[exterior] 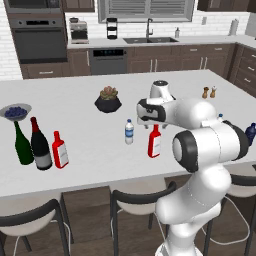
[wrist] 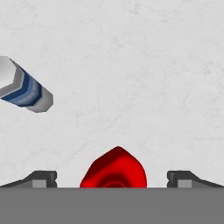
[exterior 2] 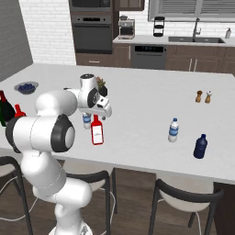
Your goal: Move the plastic bottles in the middle to the plastics group, and the glass bottles in the middle to the glass group.
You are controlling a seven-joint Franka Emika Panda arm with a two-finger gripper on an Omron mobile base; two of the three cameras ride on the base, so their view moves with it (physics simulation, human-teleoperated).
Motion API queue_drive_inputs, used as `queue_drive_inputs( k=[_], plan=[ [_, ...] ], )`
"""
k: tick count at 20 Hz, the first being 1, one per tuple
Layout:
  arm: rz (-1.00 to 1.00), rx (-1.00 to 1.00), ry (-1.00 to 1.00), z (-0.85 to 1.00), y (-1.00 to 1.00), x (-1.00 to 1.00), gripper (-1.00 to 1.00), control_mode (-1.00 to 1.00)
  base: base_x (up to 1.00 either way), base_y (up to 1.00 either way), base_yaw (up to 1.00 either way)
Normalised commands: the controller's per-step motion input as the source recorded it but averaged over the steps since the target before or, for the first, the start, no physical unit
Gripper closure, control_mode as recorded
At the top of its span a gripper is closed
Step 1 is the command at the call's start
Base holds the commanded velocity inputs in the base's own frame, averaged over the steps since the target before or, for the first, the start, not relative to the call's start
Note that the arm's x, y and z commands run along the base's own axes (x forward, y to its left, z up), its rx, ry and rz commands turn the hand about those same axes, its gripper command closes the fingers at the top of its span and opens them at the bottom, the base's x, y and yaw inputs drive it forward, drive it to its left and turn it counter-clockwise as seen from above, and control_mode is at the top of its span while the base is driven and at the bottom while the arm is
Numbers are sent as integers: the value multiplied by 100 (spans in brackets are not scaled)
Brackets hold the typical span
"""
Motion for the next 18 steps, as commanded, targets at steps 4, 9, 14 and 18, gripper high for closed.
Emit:
queue_drive_inputs(
  k=[4,9,14,18],
  plan=[
    [0,0,0,-18,0,-2,-100,-100,0,0,0],
    [0,0,0,-20,0,0,100,-100,0,0,0],
    [-2,0,0,-31,0,-1,100,-100,0,0,0],
    [-3,0,0,-26,0,-13,100,-100,0,0,0]
  ],
)
